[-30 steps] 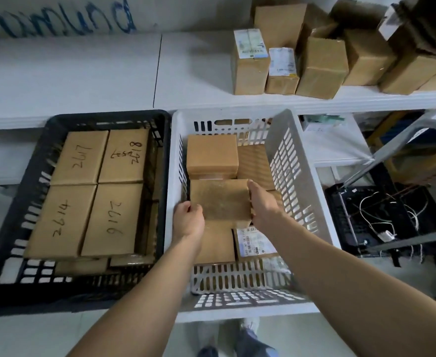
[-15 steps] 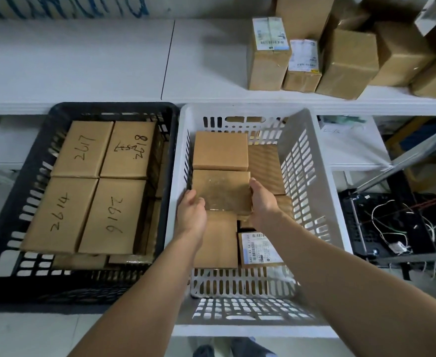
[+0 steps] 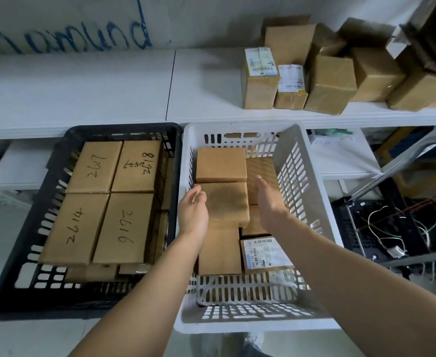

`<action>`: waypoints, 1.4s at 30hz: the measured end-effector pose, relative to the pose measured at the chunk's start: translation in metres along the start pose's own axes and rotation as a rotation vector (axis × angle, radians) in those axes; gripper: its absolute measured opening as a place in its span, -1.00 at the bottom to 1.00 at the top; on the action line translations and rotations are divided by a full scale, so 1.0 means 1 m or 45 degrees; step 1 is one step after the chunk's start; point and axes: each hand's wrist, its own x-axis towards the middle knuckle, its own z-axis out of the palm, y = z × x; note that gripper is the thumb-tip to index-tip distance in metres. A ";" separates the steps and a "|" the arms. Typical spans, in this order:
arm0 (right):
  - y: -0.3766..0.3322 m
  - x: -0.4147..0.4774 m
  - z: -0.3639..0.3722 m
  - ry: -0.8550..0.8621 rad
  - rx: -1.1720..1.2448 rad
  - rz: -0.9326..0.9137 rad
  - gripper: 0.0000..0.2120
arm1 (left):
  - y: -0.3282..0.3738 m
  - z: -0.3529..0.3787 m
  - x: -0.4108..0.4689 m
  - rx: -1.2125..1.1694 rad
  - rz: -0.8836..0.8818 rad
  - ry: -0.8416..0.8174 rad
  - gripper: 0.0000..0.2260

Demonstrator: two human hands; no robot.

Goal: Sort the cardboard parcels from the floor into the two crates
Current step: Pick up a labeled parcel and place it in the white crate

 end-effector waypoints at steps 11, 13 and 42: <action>-0.031 -0.083 -0.043 0.131 0.402 -0.408 -0.81 | 0.067 0.032 -0.053 -0.156 0.195 -0.374 -0.78; -0.027 -0.100 -0.064 0.198 0.487 -0.470 -0.79 | 0.071 0.053 -0.080 -0.178 0.235 -0.531 -0.85; 0.314 -0.388 -0.537 1.505 1.198 -0.152 -0.60 | -0.212 0.299 -0.597 0.588 0.030 -1.964 -0.79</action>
